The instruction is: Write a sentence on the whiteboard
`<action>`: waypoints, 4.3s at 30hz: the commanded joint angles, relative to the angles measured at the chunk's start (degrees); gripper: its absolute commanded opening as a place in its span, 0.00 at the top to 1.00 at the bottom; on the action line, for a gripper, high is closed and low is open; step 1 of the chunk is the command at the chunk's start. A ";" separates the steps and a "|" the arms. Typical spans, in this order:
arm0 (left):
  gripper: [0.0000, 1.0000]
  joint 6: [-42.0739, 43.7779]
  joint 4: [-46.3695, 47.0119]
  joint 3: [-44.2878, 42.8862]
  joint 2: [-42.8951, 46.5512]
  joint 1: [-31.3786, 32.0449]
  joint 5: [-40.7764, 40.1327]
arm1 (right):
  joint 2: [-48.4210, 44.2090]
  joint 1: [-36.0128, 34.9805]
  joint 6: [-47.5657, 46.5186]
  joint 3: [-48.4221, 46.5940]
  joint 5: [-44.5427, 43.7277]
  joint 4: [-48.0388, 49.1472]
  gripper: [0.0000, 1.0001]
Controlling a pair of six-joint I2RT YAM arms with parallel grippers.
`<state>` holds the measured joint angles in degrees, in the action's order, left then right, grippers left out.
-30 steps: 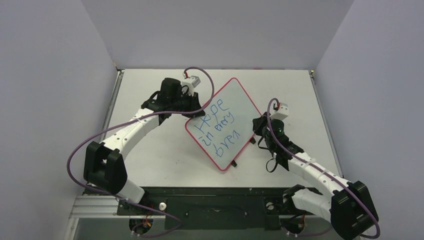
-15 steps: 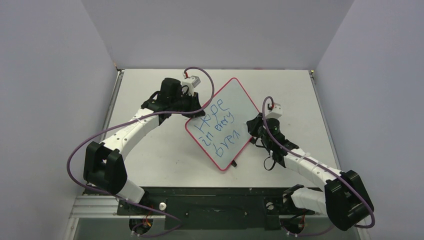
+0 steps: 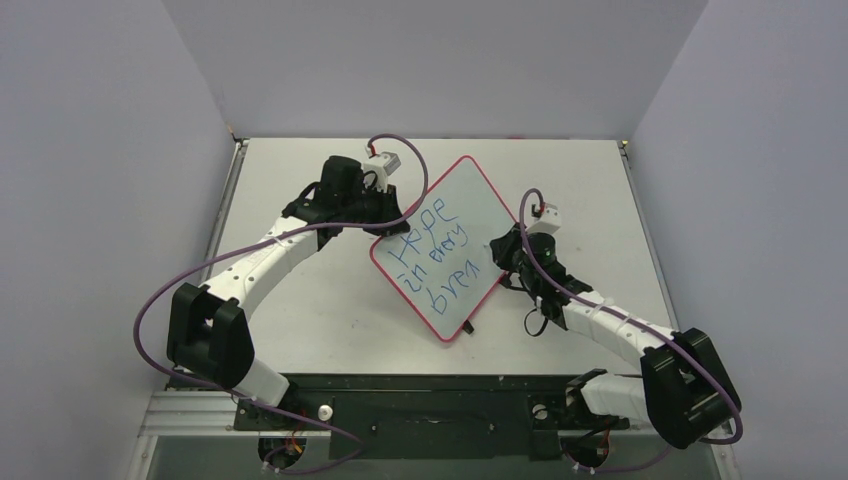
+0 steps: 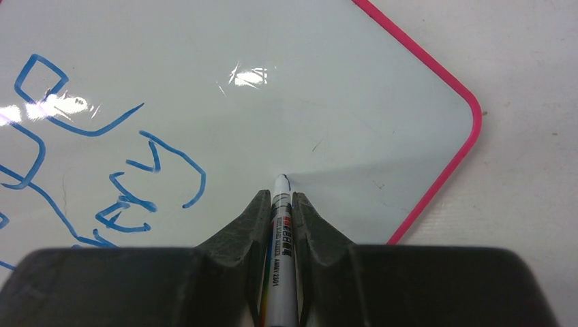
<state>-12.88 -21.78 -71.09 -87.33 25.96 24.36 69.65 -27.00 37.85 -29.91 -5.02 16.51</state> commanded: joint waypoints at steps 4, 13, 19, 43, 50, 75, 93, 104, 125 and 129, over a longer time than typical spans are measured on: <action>1.00 4.97 -3.45 -0.06 0.90 0.59 -4.48 | 0.36 -2.19 0.23 -1.54 2.41 1.80 1.00; 1.00 4.97 -3.48 0.07 1.01 0.59 -4.49 | -1.35 -4.81 0.51 1.25 1.50 0.12 1.00; 1.00 4.98 -3.41 0.13 1.08 0.59 -4.50 | -4.23 -4.87 0.48 3.63 0.74 -2.50 1.00; 1.00 4.97 -3.40 0.50 1.35 0.94 -4.94 | -2.00 0.02 -1.61 -2.55 -4.68 -7.02 1.00; 1.00 4.97 -3.46 0.33 1.34 0.94 -5.06 | -5.58 1.32 -2.39 -3.13 -4.81 -8.99 1.00; 1.00 4.80 -3.36 0.63 2.41 0.94 -5.31 | 3.05 2.66 0.97 -11.42 1.50 -4.86 1.00; 1.00 4.89 -3.36 0.60 2.43 0.94 -5.25 | 3.28 2.64 1.89 -5.11 2.40 -3.29 1.00; 1.00 4.89 -3.37 0.66 2.56 0.94 -5.30 | -0.78 2.66 1.85 1.44 1.45 -5.10 1.00; 1.00 4.89 -3.40 0.77 3.04 0.94 -5.25 | -3.60 2.68 1.06 -0.40 0.36 -8.10 1.00; 1.00 4.89 -3.41 0.78 2.92 0.92 -5.22 | -2.27 2.65 0.78 -2.82 0.27 -8.08 1.00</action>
<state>-12.95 -22.79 -70.96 -86.04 26.59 23.27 66.32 -24.36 39.48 -28.67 -4.08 7.07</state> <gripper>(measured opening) 0.142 0.106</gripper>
